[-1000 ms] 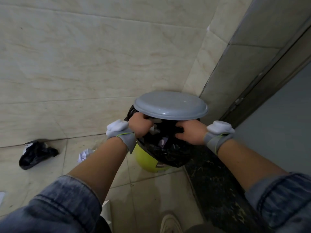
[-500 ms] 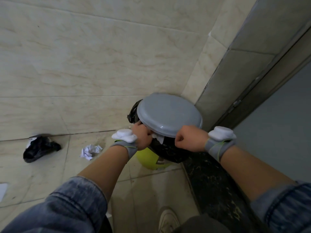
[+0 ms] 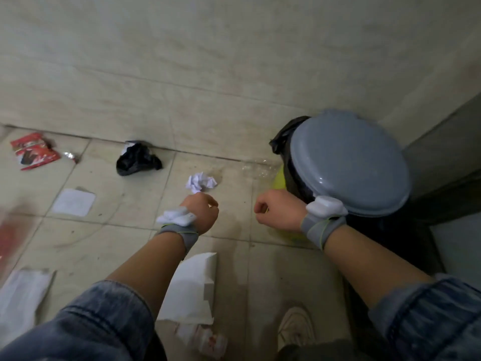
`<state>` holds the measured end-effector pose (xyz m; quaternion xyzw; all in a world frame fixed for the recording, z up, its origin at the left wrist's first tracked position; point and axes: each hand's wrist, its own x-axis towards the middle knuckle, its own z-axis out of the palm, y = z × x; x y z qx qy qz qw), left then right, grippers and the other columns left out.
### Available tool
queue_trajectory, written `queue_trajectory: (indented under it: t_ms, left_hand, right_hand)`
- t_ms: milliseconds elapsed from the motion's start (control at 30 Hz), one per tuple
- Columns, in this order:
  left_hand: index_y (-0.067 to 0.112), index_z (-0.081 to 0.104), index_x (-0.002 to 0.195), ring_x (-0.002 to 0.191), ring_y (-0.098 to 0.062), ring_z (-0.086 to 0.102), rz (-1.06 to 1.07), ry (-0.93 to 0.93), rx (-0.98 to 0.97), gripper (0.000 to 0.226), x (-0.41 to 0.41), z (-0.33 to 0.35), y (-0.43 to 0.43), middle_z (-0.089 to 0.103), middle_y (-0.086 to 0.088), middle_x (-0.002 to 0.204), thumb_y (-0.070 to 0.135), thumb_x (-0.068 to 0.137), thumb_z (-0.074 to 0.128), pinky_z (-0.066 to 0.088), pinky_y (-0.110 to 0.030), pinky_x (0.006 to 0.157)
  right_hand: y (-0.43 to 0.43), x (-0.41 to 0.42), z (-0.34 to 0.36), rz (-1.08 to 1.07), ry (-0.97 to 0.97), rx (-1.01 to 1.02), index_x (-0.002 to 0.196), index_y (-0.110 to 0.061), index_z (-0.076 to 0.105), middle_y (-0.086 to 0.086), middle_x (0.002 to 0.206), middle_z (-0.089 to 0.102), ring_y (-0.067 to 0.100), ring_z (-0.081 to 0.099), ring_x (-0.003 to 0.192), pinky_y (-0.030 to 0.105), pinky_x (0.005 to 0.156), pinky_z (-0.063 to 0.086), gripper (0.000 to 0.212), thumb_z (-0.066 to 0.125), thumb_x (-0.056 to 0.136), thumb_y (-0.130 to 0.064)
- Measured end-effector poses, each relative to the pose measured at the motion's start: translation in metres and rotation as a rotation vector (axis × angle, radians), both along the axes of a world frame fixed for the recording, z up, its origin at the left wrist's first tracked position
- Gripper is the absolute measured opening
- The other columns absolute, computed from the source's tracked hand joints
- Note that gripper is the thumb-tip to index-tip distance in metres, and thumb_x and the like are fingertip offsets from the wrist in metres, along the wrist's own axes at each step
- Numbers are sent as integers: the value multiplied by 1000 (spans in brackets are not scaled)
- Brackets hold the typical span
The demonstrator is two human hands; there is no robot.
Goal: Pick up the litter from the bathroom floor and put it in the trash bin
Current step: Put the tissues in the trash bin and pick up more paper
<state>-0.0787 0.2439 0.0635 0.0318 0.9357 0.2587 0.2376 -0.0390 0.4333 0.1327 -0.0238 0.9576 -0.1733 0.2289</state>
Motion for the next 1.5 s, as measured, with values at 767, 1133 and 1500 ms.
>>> queue_trajectory:
  t_ms: [767,1133,1500]
  left_hand:
    - [34,22,139,131,-27,25,7,-68,-129,101,113,-162,-53,23,1,144,75,57,63,23,-47,112]
    - [15,44,125,115,-28,39,7,-165,-331,79,88,-169,-48,43,-6,123,57,64,73,31,-43,100]
    - [16,49,92,78,-29,55,242,-123,-68,17,18,-117,-74,63,-10,96,31,87,56,43,-35,67]
  right_hand:
    - [-116,-157,-208,50,319,89,148,-15,18,7,158,16,30,18,143,46,112,22,89,68,77,-32]
    - [-116,-131,-248,166,200,178,115,-4,44,24,123,45,42,46,114,49,92,40,26,45,91,-15]
    - [-107,-128,-172,137,142,13,111,-6,49,23,115,56,39,55,103,36,80,40,23,36,96,-16]
